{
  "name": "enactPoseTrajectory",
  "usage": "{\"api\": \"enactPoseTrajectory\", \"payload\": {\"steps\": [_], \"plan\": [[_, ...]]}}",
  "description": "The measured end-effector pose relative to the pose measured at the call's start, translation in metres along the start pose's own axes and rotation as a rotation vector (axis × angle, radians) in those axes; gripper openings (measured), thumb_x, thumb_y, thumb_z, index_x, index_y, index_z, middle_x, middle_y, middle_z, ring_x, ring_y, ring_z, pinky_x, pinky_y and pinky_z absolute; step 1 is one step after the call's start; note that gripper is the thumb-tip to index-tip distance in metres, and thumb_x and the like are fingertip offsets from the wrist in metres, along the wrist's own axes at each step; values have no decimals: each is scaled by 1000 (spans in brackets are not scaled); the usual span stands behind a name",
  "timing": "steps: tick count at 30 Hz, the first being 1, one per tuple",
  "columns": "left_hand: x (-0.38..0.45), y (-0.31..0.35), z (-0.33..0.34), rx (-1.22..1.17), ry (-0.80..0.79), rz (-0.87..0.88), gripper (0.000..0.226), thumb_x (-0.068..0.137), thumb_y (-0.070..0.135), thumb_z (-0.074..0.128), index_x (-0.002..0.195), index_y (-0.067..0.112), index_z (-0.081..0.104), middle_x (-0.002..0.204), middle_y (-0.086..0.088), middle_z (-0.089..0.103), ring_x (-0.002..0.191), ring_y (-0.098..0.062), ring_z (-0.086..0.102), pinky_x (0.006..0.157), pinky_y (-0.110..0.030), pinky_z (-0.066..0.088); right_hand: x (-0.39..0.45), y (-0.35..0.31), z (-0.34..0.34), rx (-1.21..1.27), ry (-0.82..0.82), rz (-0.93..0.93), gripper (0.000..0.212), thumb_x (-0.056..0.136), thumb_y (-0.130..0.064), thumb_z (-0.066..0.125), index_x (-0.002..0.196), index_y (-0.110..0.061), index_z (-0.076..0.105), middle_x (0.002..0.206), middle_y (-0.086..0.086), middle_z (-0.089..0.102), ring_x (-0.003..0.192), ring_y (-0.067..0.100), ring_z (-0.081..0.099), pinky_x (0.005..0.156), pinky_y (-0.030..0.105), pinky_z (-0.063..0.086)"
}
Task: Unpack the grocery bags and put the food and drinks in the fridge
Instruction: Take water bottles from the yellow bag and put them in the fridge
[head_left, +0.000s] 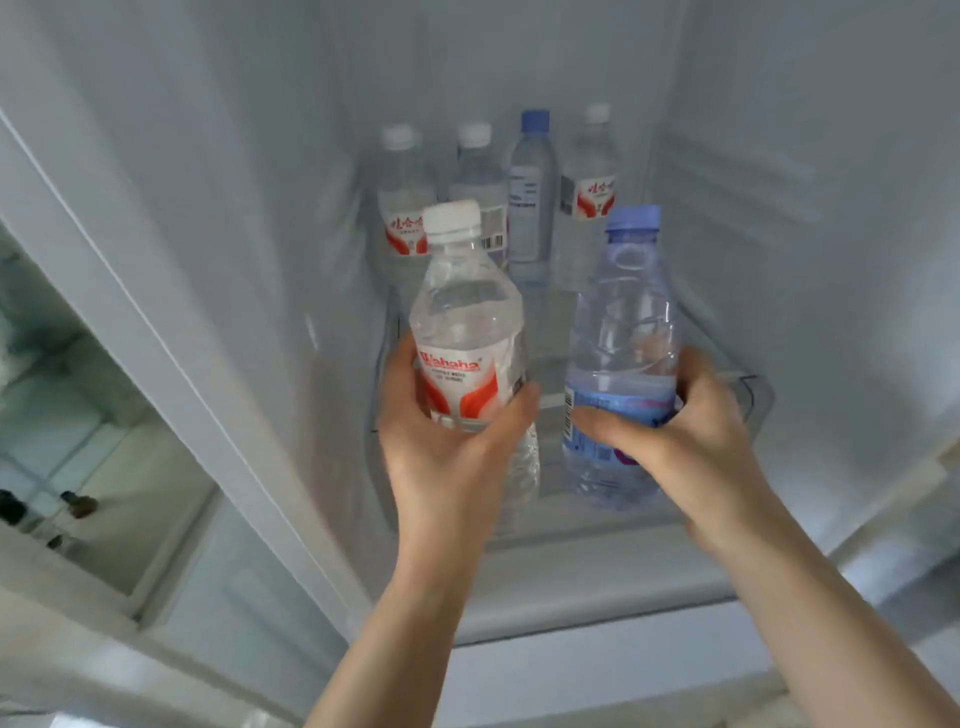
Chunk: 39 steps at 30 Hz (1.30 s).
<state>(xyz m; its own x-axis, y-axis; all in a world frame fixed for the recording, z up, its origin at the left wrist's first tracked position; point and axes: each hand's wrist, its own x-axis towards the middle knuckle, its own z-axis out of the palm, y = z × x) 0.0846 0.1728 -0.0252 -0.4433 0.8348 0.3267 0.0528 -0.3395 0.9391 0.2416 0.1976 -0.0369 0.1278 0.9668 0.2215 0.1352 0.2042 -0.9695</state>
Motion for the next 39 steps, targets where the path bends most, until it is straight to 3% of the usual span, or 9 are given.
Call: {"api": "enactPoseTrajectory", "payload": {"steps": [7, 9, 12, 14, 16, 22, 31, 35, 39], "plan": [[52, -2, 35, -39, 122, 112, 76, 62, 6, 87, 127, 25, 54, 109, 7, 69, 93, -10, 69, 79, -28, 58, 65, -7, 14, 35, 26, -126, 52, 62, -5, 86, 94, -28, 52, 80, -14, 65, 69, -7, 64, 55, 11, 50], [64, -7, 43, -25, 135, 154, 78, 62, 4, 88, 129, 23, 52, 112, 9, 68, 97, -8, 68, 82, -29, 57, 79, -2, 20, 28, 36, -173, 57, 62, -5, 87, 102, -21, 51, 89, -14, 62, 70, -10, 62, 55, 7, 46], [78, -20, 53, -18, 170, 169, 80, 61, 4, 88, 131, 20, 52, 115, 9, 66, 100, -7, 67, 88, -35, 57, 98, 15, 27, 16, 40, -203, 58, 65, -3, 85, 110, -9, 48, 78, -13, 65, 63, -8, 63, 51, 9, 48], [84, -30, 56, -3, 190, 163, 83, 61, 9, 90, 133, 21, 51, 119, 9, 65, 103, -6, 66, 90, -39, 56, 108, 28, 30, -6, 47, -232, 61, 65, -10, 87, 111, -10, 48, 91, -9, 67, 77, 1, 67, 62, 20, 56], [87, -40, 58, 12, 197, 177, 85, 61, 11, 90, 135, 21, 50, 123, 7, 63, 107, -8, 64, 91, -41, 56, 116, 38, 32, -28, 54, -247, 66, 62, -12, 89, 114, -12, 48, 107, -2, 61, 91, 2, 63, 73, 15, 53], [95, -56, 57, 35, 149, 219, 84, 63, 3, 88, 137, 13, 48, 127, 1, 61, 114, -12, 62, 93, -39, 54, 129, 54, 37, -30, 52, -267, 71, 62, -9, 88, 117, -15, 44, 108, -13, 55, 92, -13, 57, 75, 5, 45], [94, -62, 57, 46, 115, 218, 85, 64, 4, 88, 137, 21, 46, 127, 13, 58, 114, -2, 59, 92, -20, 51, 127, 72, 38, -6, 45, -274, 80, 58, -13, 91, 122, -11, 42, 116, 2, 56, 102, 6, 59, 82, 13, 48], [97, -62, 54, 52, 103, 184, 84, 65, 7, 88, 136, 22, 45, 123, 17, 58, 110, 3, 59, 88, -13, 50, 121, 70, 38, -4, 4, -304, 81, 60, -16, 87, 123, -15, 37, 118, -5, 52, 105, -3, 56, 86, 10, 45], [100, -64, 49, 100, -37, 119, 86, 67, 6, 86, 137, 27, 42, 122, 18, 58, 109, 3, 59, 88, -11, 50, 119, 70, 38, -40, -26, -334, 80, 62, -9, 88, 121, -19, 35, 117, -10, 53, 103, -7, 56, 85, 9, 45]]}}
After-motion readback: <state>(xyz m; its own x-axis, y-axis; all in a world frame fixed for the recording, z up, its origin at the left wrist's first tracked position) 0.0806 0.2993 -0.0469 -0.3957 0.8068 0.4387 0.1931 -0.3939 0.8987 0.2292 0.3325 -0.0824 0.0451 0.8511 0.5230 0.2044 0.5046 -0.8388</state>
